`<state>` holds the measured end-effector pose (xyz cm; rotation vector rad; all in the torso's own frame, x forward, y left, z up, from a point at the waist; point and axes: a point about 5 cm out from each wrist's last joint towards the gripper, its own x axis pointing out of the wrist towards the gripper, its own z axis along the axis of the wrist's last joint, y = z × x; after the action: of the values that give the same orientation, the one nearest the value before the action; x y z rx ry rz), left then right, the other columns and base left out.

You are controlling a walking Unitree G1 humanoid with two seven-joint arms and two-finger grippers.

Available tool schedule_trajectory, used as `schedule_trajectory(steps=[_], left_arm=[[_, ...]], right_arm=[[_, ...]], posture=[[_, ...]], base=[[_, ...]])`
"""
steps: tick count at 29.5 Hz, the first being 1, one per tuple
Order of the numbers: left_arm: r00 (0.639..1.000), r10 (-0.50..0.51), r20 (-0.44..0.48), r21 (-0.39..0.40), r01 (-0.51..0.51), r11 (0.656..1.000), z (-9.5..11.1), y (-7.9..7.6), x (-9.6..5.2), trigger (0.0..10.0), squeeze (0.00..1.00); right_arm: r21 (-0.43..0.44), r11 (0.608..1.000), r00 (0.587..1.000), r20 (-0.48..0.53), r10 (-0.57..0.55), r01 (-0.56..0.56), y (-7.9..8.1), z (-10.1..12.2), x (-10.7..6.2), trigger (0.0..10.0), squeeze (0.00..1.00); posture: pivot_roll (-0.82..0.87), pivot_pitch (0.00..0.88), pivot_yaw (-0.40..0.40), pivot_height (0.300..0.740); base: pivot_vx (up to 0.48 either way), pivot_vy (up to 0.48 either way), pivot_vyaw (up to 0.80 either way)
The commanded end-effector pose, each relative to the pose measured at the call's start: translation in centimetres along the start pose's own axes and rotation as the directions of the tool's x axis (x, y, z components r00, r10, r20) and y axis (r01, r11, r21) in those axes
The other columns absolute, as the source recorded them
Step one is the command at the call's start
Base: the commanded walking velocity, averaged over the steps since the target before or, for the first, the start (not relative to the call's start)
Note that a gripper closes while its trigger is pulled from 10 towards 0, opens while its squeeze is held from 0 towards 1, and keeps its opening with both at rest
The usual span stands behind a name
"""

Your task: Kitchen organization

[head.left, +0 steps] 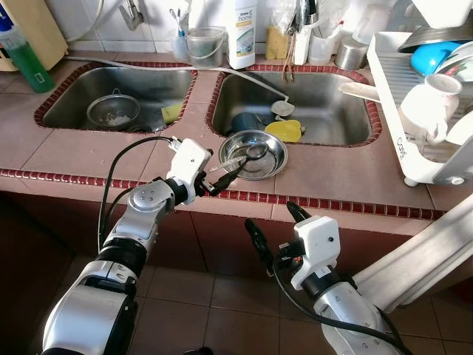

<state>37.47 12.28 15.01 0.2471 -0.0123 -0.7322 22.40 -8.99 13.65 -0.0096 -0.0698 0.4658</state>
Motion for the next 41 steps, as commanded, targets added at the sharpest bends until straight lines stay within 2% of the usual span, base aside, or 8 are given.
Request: schedule_trajectory(steps=[1,31,34,35,36,39,40,41], left_arm=[[1.0,0.009,-0.008,0.013,-0.009,1.0,0.0,0.6,-0.3,0.0,0.0],[0.999,-0.007,-0.037,0.011,0.007,1.0,-1.0,0.6,-0.9,0.3,0.0],[0.999,-0.009,-0.039,0.012,0.01,1.0,-1.0,0.5,-0.9,2.5,0.0],[0.999,-0.009,-0.04,0.016,0.01,1.0,-1.0,0.5,-0.9,8.9,0.0],[0.999,-0.008,-0.041,0.019,0.009,1.0,-1.0,0.5,-0.9,10.0,0.0],[0.999,-0.008,-0.042,0.022,0.009,1.0,-1.0,0.5,-0.9,10.0,0.0],[0.999,-0.011,-0.041,0.022,0.012,1.0,-0.9,0.5,-0.9,10.0,0.32],[0.999,-0.013,-0.039,0.023,0.014,1.0,-0.9,0.5,-0.9,10.0,0.32]], right_arm=[[0.001,1.0,1.0,0.009,0.01,-0.01,0.4,0.4,-0.1,10.0,0.0],[0.003,1.0,1.0,0.004,0.003,-0.003,0.4,0.5,-0.1,10.0,0.0],[0.004,1.0,1.0,0.003,0.002,-0.002,0.4,0.5,-0.1,10.0,0.0],[0.004,1.0,1.0,0.003,0.002,-0.002,0.4,0.5,-0.1,10.0,0.0],[0.004,1.0,1.0,0.002,0.002,-0.002,0.4,0.4,-0.2,10.0,0.0],[0.005,1.0,1.0,0.002,0.002,-0.002,0.4,0.4,-0.1,10.0,0.0],[0.005,1.0,1.0,0.002,0.002,-0.002,0.4,0.4,-0.1,10.0,0.0],[0.005,1.0,1.0,0.002,0.002,-0.002,0.5,0.4,-0.1,10.0,0.0]], posture=[[-0.21,0.131,0.073,0.74],[-0.2,0.148,0.077,0.74],[-0.2,0.15,0.077,0.74],[-0.21,0.149,0.078,0.74],[-0.21,0.149,0.078,0.74],[-0.2,0.15,0.077,0.74],[-0.2,0.15,0.077,0.74],[-0.2,0.15,0.077,0.74]], base=[[0.0,0.0,0.0],[0.0,0.0,0.0],[0.0,0.0,0.0],[0.0,0.0,0.0],[0.0,0.0,0.0],[0.0,0.0,0.0],[0.0,0.0,0.0],[0.0,0.0,0.0]])
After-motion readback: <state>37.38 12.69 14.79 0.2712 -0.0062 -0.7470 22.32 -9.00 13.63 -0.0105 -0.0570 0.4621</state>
